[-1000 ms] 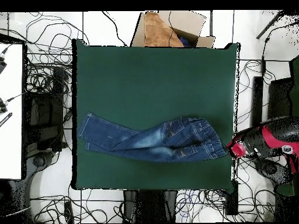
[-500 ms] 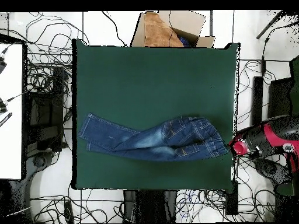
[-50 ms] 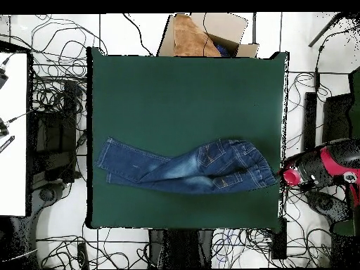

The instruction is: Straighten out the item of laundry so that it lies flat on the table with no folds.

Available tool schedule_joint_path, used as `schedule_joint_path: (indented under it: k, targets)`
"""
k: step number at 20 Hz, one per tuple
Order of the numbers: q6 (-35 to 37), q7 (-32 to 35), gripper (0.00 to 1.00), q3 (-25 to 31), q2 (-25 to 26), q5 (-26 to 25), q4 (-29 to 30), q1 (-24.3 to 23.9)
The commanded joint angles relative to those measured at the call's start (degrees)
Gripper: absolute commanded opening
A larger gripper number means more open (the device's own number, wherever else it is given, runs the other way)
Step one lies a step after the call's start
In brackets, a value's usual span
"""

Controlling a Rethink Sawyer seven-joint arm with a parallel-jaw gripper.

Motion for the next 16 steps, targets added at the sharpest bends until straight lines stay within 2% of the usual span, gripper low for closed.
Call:
schedule_joint_path:
  k: [1, 10, 11, 16]
  targets:
    - [5.54, -9.23, 0.00, 4.44, 2.04, -3.32, -5.34, 0.27]
    - [6.13, -10.27, 0.00, 4.40, 2.81, -4.04, -6.71, 0.34]
    - [6.28, -10.40, 1.00, 4.26, 2.74, -4.31, -6.69, 0.34]
    - [6.61, -10.63, 1.00, 3.98, 2.45, -5.26, -6.55, 0.48]
